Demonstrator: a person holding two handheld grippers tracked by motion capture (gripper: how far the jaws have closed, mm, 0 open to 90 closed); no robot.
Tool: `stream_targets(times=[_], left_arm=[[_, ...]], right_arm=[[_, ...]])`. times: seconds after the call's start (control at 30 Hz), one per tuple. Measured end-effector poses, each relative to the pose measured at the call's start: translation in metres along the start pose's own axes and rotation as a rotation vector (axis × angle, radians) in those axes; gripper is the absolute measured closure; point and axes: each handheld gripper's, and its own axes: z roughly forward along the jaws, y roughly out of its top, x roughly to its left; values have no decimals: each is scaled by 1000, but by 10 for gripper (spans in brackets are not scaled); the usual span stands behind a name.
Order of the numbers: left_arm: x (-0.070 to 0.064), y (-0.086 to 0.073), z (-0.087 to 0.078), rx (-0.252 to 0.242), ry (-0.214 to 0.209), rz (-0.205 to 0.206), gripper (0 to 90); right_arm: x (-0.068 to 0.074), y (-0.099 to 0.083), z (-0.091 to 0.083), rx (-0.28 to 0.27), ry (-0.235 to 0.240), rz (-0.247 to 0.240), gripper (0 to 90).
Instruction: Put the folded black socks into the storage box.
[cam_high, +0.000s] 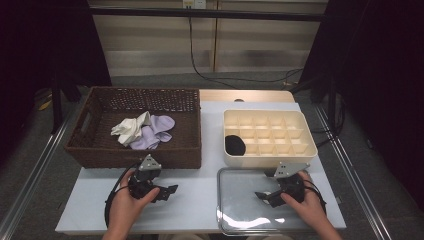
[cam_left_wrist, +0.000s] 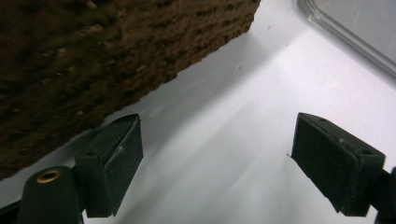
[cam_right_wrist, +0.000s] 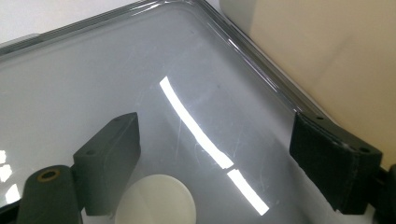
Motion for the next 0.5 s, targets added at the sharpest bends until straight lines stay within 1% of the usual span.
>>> stream_targets(times=[0.03, 0.1, 0.13, 0.17, 0.23, 0.3, 0.43, 0.5], left_arm=[[1, 1, -2, 2, 1, -7, 164], [4, 5, -9, 6, -12, -18, 164], [6, 6, -12, 1, -13, -22, 164], [8, 8, -15, -9, -5, -26, 164], [11, 11, -21, -9, -10, -32, 164], [11, 14, -26, -8, 5, -29, 164], [14, 19, -34, -1, -3, -27, 165], [15, 22, -38, 4, 3, -23, 166]], right_arm=[[0, 0, 0, -1, -1, 1, 160], [0, 0, 0, 1, -2, 4, 160], [0, 0, 0, 1, -2, 3, 161], [0, 0, 0, 1, -1, 2, 161], [0, 0, 0, 1, -1, 3, 161], [0, 0, 0, 2, -1, 3, 161], [0, 0, 0, 2, -2, 4, 161], [0, 0, 0, 2, -2, 4, 161]])
